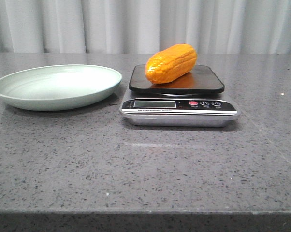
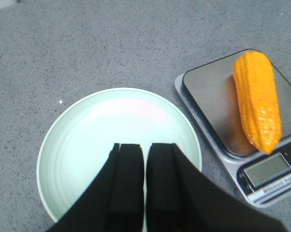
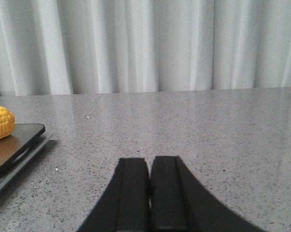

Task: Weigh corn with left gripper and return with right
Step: 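Withdraw the left gripper upward away from the scale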

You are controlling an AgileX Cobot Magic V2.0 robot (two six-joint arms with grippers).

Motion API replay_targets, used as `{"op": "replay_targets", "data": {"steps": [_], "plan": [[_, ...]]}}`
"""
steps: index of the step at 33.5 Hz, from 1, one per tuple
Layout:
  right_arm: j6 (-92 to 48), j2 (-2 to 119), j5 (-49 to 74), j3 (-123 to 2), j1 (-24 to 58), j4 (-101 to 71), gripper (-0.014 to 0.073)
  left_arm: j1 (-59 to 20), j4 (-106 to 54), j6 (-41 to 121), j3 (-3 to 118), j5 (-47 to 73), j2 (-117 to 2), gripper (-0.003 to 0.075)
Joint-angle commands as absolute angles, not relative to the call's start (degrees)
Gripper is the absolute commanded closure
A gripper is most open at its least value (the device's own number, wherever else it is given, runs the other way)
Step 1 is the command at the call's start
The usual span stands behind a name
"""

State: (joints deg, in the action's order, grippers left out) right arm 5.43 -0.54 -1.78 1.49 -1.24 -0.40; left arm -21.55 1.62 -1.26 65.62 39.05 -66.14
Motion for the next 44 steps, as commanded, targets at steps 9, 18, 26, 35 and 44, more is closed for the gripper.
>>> {"op": "replay_targets", "data": {"steps": [9, 18, 26, 35, 44], "plan": [[4.91, -1.57, -6.21, 1.12, -1.17, -0.37, 0.0433, -21.44, 0.98, -1.21, 40.2, 12.95, -42.56, 0.0586], [4.91, -1.51, -6.21, 1.12, -1.17, -0.37, 0.0433, -21.44, 1.54, -1.21, 25.47, -1.18, -27.15, 0.0586], [4.91, -1.51, -6.21, 1.12, -1.17, -0.37, 0.0433, -21.44, 1.54, -1.21, 19.5, -9.68, -19.14, 0.0586], [4.91, -1.51, -9.85, 1.06, -1.17, -0.37, 0.0433, -21.44, 1.54, -1.21, 19.16, -10.63, -17.75, 0.0586], [5.01, 1.87, -8.74, -6.27, -1.11, -0.37, 0.0433, -21.44, 1.66, -1.21, 19.16, -10.59, -17.75, 0.0586]]}}
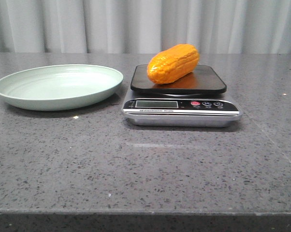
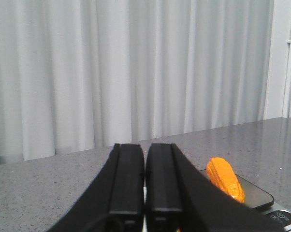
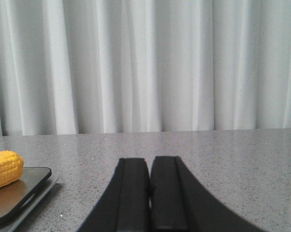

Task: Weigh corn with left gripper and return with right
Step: 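Withdraw the left gripper upward away from the scale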

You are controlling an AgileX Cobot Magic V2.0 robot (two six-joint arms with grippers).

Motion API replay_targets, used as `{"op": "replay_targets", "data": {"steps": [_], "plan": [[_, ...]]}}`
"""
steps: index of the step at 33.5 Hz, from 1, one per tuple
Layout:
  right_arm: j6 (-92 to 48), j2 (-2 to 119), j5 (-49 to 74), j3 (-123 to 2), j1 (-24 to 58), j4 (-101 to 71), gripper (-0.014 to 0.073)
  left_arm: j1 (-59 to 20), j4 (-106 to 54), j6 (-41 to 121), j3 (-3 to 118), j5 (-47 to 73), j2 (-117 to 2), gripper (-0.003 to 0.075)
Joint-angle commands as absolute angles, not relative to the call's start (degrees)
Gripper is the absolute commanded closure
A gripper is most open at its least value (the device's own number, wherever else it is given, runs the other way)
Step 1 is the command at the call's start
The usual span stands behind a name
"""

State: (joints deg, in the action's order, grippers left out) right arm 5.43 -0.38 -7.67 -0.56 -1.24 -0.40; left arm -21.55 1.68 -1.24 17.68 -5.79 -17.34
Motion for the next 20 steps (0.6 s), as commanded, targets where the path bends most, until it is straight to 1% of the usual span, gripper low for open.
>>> {"op": "replay_targets", "data": {"steps": [1, 4, 8, 13, 20], "plan": [[5.01, 3.29, -6.35, -8.47, -1.11, -0.37, 0.0433, -21.44, 1.66, -1.21, 19.16, -10.59, -17.75, 0.0586], [5.01, 9.8, 2.42, -17.07, -1.0, -0.39, 0.0433, -21.44, 1.66, -1.21, 19.16, -10.64, -17.75, 0.0586], [5.01, 16.84, 9.23, -24.16, -1.0, -0.39, 0.0433, -21.44, 1.66, -1.21, 19.16, -10.64, -17.75, 0.0586], [4.96, 21.16, 7.03, -25.39, -1.0, -0.39, 0.0433, -21.44, 1.66, -1.21, 19.16, -10.64, -17.75, 0.0586], [5.02, 21.83, 5.98, -25.39, -1.0, -1.82, 0.0428, -21.44, 1.77, -1.21, 19.16, -10.44, -17.75, 0.0586]]}}
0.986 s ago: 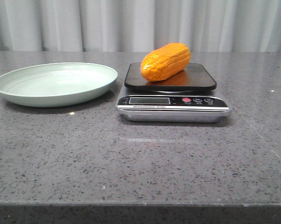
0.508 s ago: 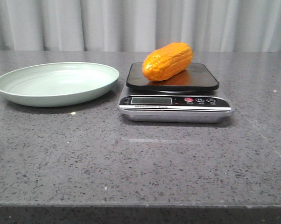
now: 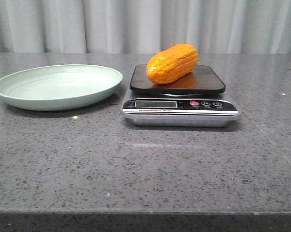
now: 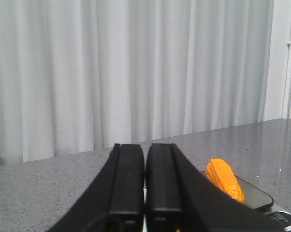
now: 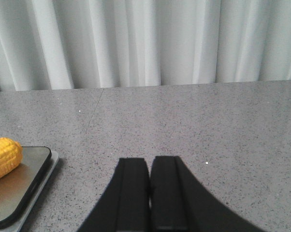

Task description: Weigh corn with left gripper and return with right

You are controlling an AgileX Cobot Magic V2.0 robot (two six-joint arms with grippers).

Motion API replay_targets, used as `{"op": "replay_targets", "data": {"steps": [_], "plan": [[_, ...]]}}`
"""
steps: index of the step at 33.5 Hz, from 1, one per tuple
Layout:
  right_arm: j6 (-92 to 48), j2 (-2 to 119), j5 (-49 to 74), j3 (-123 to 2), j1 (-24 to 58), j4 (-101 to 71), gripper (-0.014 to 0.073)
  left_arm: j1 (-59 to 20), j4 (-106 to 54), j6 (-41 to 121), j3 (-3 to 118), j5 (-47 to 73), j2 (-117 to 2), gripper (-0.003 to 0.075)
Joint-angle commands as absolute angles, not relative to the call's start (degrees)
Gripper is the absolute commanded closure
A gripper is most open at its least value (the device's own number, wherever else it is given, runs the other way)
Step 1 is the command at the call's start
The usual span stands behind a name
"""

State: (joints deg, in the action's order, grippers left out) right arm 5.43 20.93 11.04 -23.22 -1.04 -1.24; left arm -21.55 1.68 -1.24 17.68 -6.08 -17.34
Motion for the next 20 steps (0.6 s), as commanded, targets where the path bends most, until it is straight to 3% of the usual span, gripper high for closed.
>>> {"op": "replay_targets", "data": {"steps": [1, 4, 7, 10, 20], "plan": [[4.98, 21.83, 6.28, -25.44, -1.0, -1.82, 0.0413, -21.44, 1.74, -1.21, 19.16, -10.44, -17.75, 0.0586], [4.97, 22.23, 7.72, -26.11, -1.0, -1.74, 0.0318, -21.44, 1.78, -1.21, 19.16, -11.16, -17.75, 0.0586], [4.97, 23.76, 9.49, -27.57, -0.78, -1.74, 0.0118, -21.44, 1.78, -1.21, 19.16, -11.58, -17.75, 0.0586], [4.97, 25.74, 11.5, -29.46, 0.03, -1.74, -0.0013, -21.44, 1.78, -1.21, 19.16, -11.58, -17.75, 0.0586], [4.92, 34.03, 15.82, -37.65, 10.82, -1.74, -0.0015, -21.44, 1.78, -1.21, 19.16, -11.58, -17.75, 0.0586]]}}
